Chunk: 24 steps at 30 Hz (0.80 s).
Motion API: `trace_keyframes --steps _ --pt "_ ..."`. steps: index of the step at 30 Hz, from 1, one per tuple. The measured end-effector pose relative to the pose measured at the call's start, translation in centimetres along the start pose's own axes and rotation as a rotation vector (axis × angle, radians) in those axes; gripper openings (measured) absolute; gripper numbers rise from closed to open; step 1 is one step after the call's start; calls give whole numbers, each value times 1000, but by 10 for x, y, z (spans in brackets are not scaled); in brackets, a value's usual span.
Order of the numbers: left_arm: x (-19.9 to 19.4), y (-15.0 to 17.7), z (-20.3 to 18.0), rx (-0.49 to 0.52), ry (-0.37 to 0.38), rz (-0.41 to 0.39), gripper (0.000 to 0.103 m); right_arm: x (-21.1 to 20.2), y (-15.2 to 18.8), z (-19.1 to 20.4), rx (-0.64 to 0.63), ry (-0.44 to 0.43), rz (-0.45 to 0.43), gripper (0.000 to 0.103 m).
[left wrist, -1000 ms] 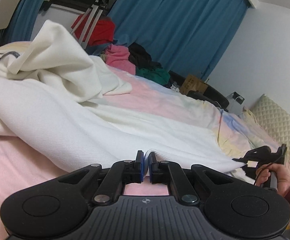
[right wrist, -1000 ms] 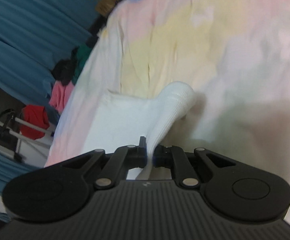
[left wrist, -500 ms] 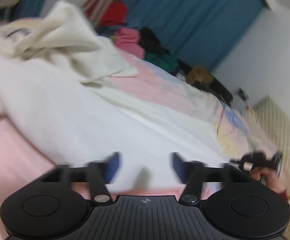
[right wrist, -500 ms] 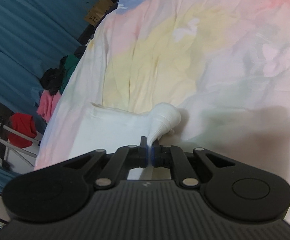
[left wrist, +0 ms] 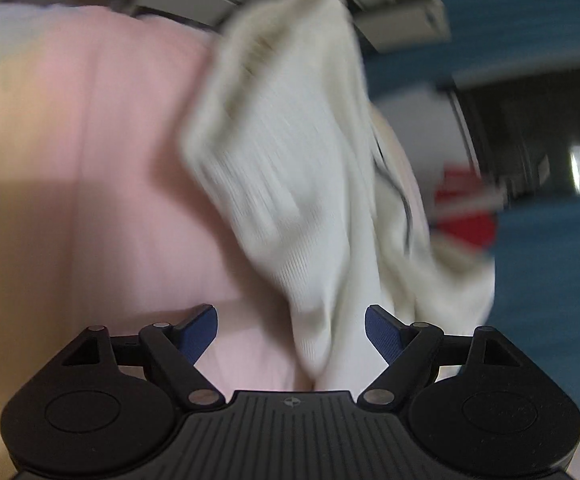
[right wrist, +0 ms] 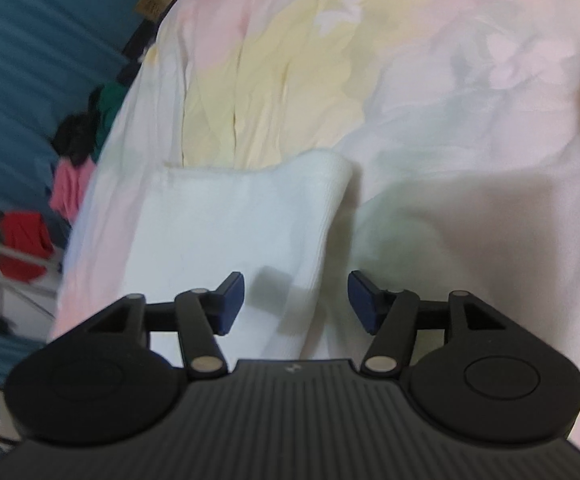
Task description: Fold clothes
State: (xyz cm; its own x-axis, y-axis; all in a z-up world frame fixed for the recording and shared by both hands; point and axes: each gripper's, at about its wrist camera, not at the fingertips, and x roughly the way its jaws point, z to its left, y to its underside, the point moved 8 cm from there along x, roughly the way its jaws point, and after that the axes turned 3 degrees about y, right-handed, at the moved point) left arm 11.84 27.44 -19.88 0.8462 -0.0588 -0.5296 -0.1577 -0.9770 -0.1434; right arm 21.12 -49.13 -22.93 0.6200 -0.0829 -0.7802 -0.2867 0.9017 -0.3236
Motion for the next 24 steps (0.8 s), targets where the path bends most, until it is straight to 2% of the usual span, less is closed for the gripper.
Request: trace_keyframes --steps 2,9,11,22,24 --pt "3 -14 3 -55 11 -22 77 5 6 6 -55 15 17 60" --pt "10 -33 1 -61 -8 -84 66 11 15 25 -258 84 -25 60" --pt "8 -33 1 -62 -11 -104 61 11 15 27 -276 89 -33 60" --pt "0 -42 4 -81 0 -176 57 10 16 33 -315 93 -62 58" --pt "-1 -47 4 -75 0 -192 51 10 17 33 -321 96 -71 57"
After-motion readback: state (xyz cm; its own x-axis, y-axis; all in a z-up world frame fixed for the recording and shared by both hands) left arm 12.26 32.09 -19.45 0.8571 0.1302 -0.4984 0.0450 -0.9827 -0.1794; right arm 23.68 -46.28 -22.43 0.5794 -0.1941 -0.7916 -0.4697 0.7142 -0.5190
